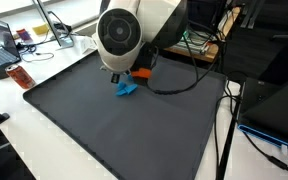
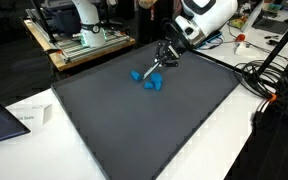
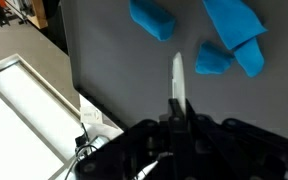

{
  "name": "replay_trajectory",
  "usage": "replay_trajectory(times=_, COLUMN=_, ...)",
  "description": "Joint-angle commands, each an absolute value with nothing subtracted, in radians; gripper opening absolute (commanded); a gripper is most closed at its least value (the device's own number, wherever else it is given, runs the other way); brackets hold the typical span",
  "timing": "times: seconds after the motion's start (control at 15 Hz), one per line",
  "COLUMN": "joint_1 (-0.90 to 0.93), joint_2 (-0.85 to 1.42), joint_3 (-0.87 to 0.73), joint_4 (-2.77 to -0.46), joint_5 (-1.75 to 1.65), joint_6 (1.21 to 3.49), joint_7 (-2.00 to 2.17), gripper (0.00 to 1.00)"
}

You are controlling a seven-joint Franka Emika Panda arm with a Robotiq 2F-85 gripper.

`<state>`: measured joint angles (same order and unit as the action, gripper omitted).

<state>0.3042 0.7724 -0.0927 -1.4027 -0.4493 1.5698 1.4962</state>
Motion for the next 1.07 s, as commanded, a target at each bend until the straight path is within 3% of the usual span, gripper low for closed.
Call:
replay_trajectory(times=0.0, joint_1=0.344, joint_2=0.833, joint_3=-0.119, joint_4=-1.309, joint_5=-0.503, joint_6=1.498, joint_7=1.573, gripper=0.01)
replay_trajectory(times=0.6, joint_1=0.325, joint_2=0.861, joint_3=-0.1, joint_4=-1.225, joint_5=-0.502, joint_6=1.324, joint_7=1.466, gripper=0.01)
replay_trajectory(times=1.0, joint_1=0.284, joint_2=0.778, joint_3=-0.075, joint_4=-1.327, joint_5=-0.488, joint_6=1.401, joint_7=1.262, gripper=0.01)
